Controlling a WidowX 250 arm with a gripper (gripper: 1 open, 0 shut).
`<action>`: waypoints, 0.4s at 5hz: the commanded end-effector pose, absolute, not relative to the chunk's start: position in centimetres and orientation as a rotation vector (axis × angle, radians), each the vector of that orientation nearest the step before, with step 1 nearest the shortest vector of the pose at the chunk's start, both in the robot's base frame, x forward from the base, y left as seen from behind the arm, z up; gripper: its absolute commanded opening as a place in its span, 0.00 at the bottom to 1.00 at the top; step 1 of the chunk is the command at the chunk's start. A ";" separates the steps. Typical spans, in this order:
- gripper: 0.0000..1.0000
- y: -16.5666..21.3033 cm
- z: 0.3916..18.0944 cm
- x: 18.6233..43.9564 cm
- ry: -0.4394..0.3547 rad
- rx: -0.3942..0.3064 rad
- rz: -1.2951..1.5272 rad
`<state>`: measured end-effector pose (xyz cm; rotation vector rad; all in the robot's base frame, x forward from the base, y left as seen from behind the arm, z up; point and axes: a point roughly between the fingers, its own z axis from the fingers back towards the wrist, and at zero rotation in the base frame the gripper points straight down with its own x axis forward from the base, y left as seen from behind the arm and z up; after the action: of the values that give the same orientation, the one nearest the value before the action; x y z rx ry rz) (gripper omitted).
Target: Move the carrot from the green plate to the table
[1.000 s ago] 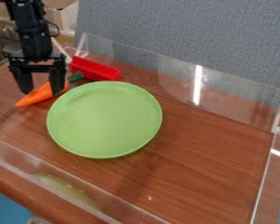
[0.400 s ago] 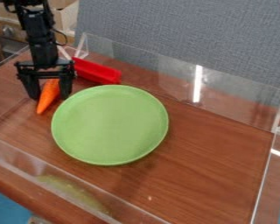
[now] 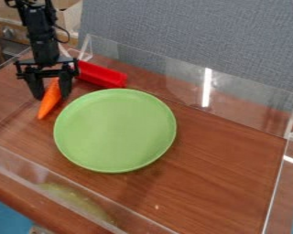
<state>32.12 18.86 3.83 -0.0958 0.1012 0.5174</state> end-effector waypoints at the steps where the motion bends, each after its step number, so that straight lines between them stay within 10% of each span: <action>1: 1.00 19.1 5.8 32.8 0.051 -0.074 0.459; 2: 1.00 19.1 5.8 32.6 0.059 -0.071 0.402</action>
<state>31.85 18.86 3.85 -0.0931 0.1136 0.4123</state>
